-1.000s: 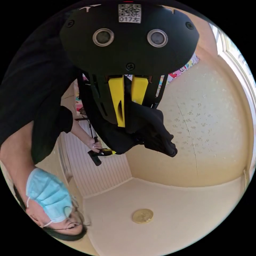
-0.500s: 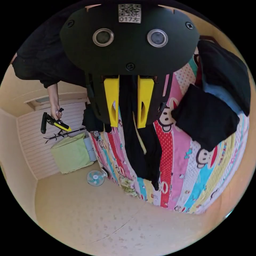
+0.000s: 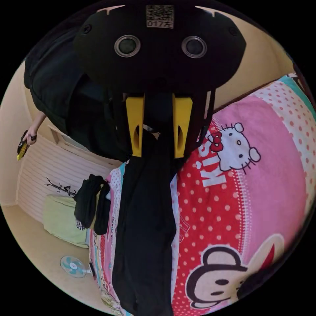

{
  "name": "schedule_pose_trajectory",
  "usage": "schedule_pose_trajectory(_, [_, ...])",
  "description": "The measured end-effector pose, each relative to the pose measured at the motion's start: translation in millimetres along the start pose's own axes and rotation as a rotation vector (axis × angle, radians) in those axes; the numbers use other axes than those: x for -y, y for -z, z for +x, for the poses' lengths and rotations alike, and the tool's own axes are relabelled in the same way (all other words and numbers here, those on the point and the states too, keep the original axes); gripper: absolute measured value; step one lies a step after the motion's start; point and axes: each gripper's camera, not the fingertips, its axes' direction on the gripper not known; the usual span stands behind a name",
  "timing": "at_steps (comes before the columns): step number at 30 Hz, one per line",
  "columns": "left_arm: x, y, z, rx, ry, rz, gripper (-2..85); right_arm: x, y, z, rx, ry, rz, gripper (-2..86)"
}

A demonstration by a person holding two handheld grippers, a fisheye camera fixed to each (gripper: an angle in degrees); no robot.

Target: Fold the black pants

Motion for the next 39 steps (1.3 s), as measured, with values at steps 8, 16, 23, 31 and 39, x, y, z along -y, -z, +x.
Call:
schedule_pose_trajectory(8, [-76.3, 121.8, -46.1, -0.599, -0.232, 0.351, 4.6, -24.5, 89.7, -74.0, -0.188, 0.233, 0.239, 0.3])
schedule_pose_trajectory(16, [-179.7, 138.0, -211.8, -0.225, 0.608, 0.294, 5.0, -44.0, 103.8, -30.1, -0.018, 0.117, 0.11, 0.3])
schedule_pose_trajectory(23, [-146.3, 171.4, -134.8, -0.391, 0.049, 0.457, 9.5, -42.1, 107.2, -2.3, -0.01, 0.114, 0.039, 0.3])
schedule_pose_trajectory(31, [-65.1, 110.6, -159.3, -0.585, 0.405, 0.413, 12.9, -34.6, 133.4, 53.2, 0.022, 0.193, -0.03, 0.3])
schedule_pose_trajectory(39, [-90.6, 92.6, -101.1, -0.539, 0.228, 0.432, 4.0, -56.8, 185.7, 166.5, -0.075, 0.181, -0.045, 0.4])
